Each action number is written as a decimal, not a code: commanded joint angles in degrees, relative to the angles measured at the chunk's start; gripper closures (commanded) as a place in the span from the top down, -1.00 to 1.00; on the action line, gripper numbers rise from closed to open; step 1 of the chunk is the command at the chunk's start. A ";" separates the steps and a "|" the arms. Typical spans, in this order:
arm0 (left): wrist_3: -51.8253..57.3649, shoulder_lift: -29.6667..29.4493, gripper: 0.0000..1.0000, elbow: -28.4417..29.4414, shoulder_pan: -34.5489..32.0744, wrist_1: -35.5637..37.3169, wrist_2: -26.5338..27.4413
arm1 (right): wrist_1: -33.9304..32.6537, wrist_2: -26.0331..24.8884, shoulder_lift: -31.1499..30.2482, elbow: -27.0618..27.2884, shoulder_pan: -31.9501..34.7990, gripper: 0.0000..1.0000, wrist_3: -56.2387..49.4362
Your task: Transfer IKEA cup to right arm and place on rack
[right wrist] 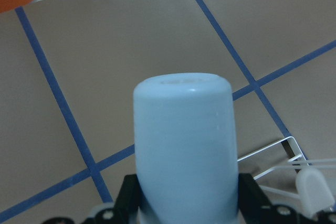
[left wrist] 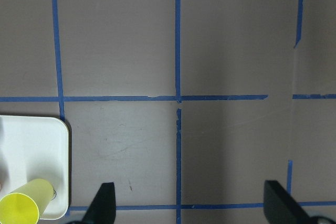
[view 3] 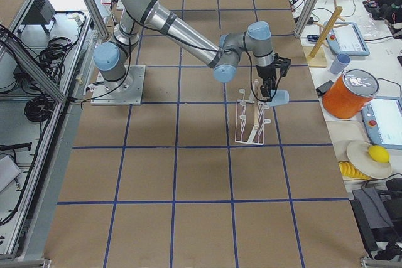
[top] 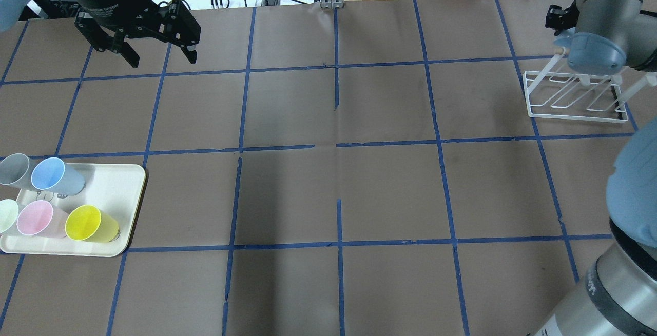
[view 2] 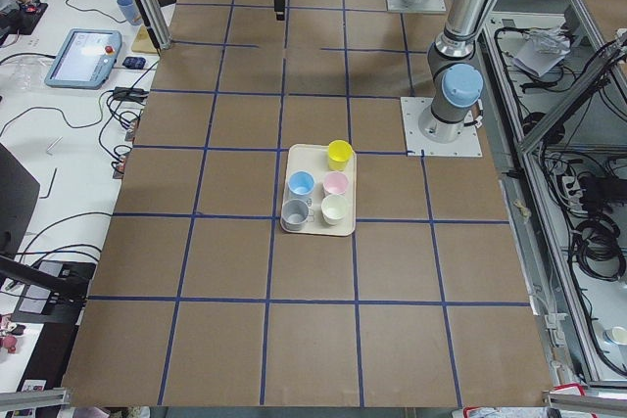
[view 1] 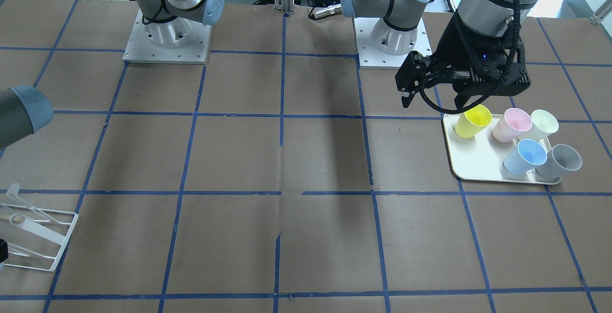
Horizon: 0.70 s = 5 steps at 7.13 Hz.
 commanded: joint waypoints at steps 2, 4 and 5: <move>0.00 0.00 1.00 -0.04 0.03 0.00 0.00 | 0.01 0.07 0.96 0.10 0.00 -1.00 0.79; 0.00 0.00 1.00 -0.04 0.03 0.00 0.00 | 0.10 0.07 0.97 0.02 0.00 -1.00 0.80; 0.00 0.00 1.00 -0.04 0.03 0.00 0.09 | 0.01 0.07 0.97 0.02 0.00 -1.00 0.80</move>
